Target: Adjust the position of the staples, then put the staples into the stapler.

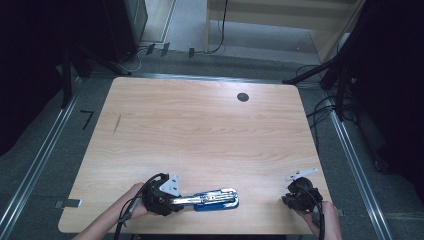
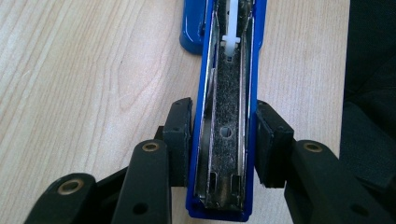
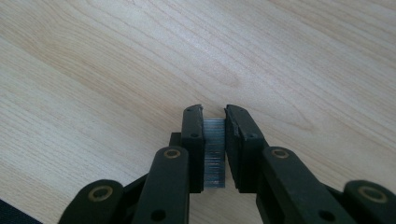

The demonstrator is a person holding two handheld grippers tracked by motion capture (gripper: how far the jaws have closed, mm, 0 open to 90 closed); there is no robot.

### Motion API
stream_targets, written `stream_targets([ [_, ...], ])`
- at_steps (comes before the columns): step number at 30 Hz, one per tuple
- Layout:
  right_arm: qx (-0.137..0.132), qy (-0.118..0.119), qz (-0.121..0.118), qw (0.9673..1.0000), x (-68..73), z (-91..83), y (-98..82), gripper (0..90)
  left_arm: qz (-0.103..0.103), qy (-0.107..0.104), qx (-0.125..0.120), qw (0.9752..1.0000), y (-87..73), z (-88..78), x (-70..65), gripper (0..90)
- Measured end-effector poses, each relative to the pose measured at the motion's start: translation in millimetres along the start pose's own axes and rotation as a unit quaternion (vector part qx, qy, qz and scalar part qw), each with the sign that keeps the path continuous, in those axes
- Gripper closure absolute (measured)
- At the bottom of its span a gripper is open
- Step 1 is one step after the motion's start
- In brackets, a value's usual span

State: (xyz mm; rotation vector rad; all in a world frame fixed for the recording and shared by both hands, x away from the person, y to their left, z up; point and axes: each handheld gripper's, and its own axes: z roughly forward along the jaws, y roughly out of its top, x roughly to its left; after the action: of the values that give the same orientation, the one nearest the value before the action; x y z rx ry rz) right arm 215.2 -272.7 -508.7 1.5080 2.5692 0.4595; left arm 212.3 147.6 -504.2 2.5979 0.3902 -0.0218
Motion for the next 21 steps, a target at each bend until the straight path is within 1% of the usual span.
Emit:
stream_targets([
  [5, -0.009, 0.000, -0.011, 0.9999, 0.0, -1.4, 0.6, 79.7, -0.001, 0.000, 0.000, 1.0000, 0.1, 0.0, 0.0, 63.6],
  [12, -0.010, 0.000, -0.016, 0.9998, 1.7, -2.2, 1.3, 79.7, -0.001, 0.000, 0.000, 1.0000, 0.0, 0.0, 0.0, 63.6],
  [20, -0.013, 0.003, -0.029, 0.9995, 3.2, -3.2, 2.7, 79.9, -0.002, -0.001, 0.001, 1.0000, 0.0, 0.1, 0.1, 63.6],
  [21, -0.018, 0.005, -0.033, 0.9993, 3.5, -3.4, 2.9, 79.9, 0.001, 0.000, 0.000, 1.0000, 0.2, 0.3, 0.0, 63.6],
])
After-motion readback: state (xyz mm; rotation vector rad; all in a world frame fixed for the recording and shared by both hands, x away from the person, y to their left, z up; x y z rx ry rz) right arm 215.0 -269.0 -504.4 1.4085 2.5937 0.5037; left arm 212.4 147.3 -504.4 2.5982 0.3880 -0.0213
